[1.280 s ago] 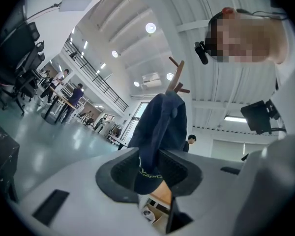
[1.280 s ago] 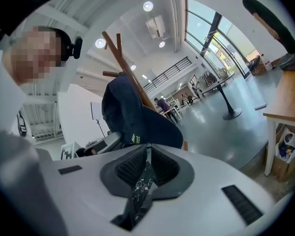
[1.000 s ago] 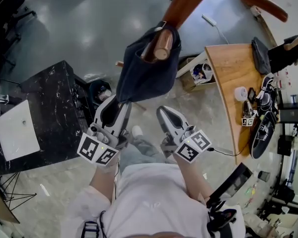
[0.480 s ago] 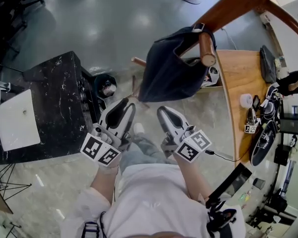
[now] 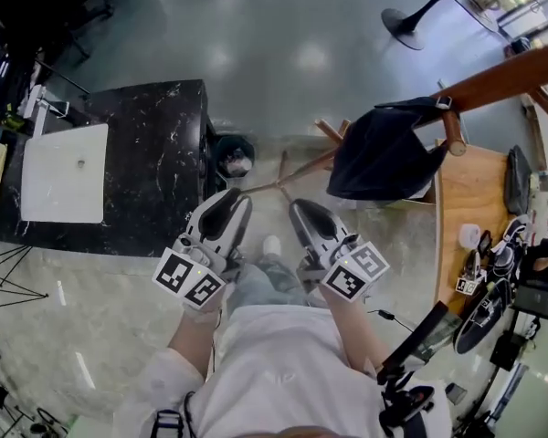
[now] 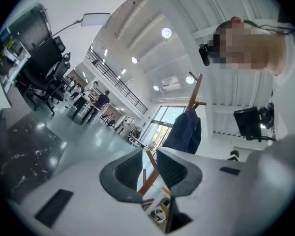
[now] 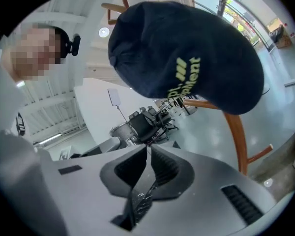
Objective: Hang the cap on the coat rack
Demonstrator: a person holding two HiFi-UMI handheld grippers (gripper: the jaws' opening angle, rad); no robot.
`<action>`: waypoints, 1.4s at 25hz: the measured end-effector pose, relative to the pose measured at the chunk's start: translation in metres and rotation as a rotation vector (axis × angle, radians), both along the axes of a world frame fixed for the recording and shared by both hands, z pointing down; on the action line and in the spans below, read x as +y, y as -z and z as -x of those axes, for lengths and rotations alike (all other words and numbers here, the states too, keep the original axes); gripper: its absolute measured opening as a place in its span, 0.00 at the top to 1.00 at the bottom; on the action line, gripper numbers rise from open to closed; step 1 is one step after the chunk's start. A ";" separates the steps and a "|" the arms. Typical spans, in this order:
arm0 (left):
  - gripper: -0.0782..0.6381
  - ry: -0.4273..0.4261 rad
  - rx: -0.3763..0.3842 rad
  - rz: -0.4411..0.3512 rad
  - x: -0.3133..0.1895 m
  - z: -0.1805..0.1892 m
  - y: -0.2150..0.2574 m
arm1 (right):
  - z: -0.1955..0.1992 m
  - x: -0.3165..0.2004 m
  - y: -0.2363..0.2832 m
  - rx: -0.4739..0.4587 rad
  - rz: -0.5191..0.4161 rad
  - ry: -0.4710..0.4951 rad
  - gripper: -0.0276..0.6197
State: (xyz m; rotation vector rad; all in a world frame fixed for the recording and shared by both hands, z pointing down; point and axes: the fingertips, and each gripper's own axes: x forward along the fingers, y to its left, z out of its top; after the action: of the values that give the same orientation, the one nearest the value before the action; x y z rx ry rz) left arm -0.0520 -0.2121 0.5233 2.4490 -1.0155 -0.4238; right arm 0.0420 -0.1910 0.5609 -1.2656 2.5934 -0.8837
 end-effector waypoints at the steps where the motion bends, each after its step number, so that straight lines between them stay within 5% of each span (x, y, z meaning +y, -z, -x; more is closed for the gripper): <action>1: 0.77 0.024 -0.007 -0.002 0.002 0.010 0.004 | 0.010 -0.001 0.004 -0.007 -0.005 0.024 0.89; 8: 0.79 0.180 -0.058 -0.028 0.020 0.075 0.045 | 0.077 -0.006 0.048 -0.079 -0.064 0.179 0.89; 21: 0.81 0.336 -0.138 -0.101 0.069 0.131 0.137 | 0.157 0.012 0.147 -0.202 -0.189 0.365 0.89; 35: 0.81 0.363 -0.155 -0.159 0.075 0.130 0.173 | 0.163 0.022 0.201 -0.228 -0.310 0.402 0.89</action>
State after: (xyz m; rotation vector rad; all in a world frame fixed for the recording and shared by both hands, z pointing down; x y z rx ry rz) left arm -0.1824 -0.1367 0.3507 2.4654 -1.5582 -0.4492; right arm -0.1211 -0.1690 0.3598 -0.5424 2.6978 -0.5973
